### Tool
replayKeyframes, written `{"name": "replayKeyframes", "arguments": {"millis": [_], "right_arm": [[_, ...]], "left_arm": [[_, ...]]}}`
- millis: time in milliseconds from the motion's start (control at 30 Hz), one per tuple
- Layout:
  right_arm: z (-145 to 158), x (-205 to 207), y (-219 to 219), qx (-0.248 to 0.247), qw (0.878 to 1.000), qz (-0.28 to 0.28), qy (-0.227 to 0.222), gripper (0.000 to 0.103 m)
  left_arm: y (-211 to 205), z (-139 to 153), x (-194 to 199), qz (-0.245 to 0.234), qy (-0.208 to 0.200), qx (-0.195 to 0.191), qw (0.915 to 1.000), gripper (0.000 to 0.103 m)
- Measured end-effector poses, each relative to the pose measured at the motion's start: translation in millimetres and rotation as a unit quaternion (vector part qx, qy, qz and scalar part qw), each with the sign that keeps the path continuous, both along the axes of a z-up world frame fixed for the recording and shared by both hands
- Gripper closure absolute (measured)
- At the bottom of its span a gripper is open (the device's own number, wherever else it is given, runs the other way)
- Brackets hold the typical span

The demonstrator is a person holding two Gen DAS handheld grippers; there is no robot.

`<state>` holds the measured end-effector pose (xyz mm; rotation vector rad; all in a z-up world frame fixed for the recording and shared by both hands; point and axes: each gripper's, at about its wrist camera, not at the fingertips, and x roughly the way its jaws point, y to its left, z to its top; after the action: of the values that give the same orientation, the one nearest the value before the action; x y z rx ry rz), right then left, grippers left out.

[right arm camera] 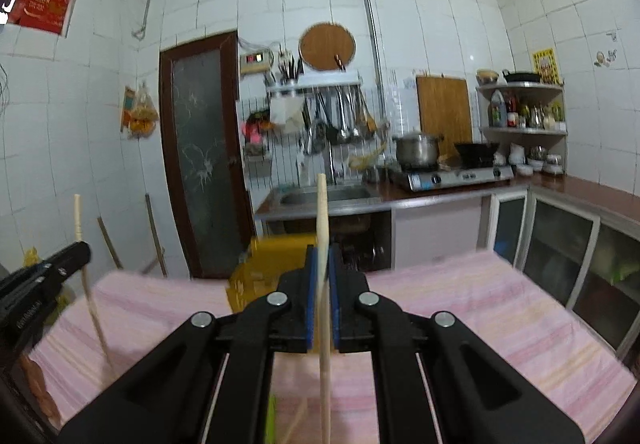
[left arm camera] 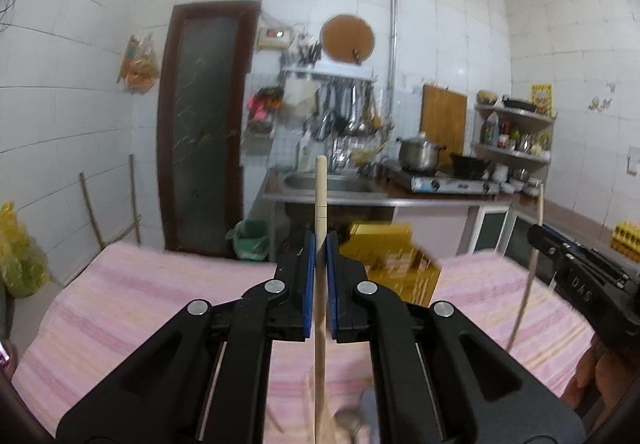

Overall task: Organize utensils
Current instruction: 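Lift both held chopsticks and carry them over the yellow holder, then lower the chopsticks into the yellow holder and open both tools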

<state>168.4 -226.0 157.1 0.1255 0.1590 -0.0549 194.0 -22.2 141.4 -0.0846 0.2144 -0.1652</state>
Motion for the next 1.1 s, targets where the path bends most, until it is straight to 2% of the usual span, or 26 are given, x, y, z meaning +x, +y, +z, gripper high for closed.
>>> {"name": "replayKeyframes", "arguments": {"millis": [133, 267, 467, 567, 733, 867, 1000, 1033, 1100], "right_arm": [[37, 32, -3, -0.006, 1.0, 0.001, -0.029, 0.097], [59, 69, -8, 0.003, 0.999, 0.002, -0.042, 0.097], [64, 127, -14, 0.017, 0.999, 0.006, -0.049, 0.097], [57, 153, -17, 0.024, 0.999, 0.008, -0.047, 0.097], [20, 184, -21, 0.027, 0.999, 0.014, -0.021, 0.097], [-15, 200, -21, 0.024, 0.999, 0.019, 0.015, 0.097], [-25, 202, -16, 0.003, 0.999, 0.018, 0.045, 0.096], [-23, 201, -15, -0.003, 0.998, 0.015, 0.056, 0.096], [-16, 193, -17, -0.01, 0.997, 0.008, 0.07, 0.093]], "left_arm": [[-16, 36, 38, -0.013, -0.014, -0.024, 0.9995, 0.099], [-37, 61, 81, -0.01, -0.043, -0.033, 0.9985, 0.099], [-63, 72, 146, -0.009, -0.058, -0.041, 0.9974, 0.099], [-74, 66, 173, -0.008, -0.061, -0.038, 0.9974, 0.099], [-87, 19, 213, -0.001, -0.029, -0.011, 0.9995, 0.099], [-84, -14, 229, 0.004, 0.004, -0.006, 1.0, 0.099], [-83, -23, 233, 0.005, 0.027, 0.016, 0.9995, 0.099], [-81, -22, 231, 0.003, 0.03, 0.019, 0.9994, 0.098], [-74, -14, 223, 0.001, 0.04, 0.017, 0.999, 0.084]]}}
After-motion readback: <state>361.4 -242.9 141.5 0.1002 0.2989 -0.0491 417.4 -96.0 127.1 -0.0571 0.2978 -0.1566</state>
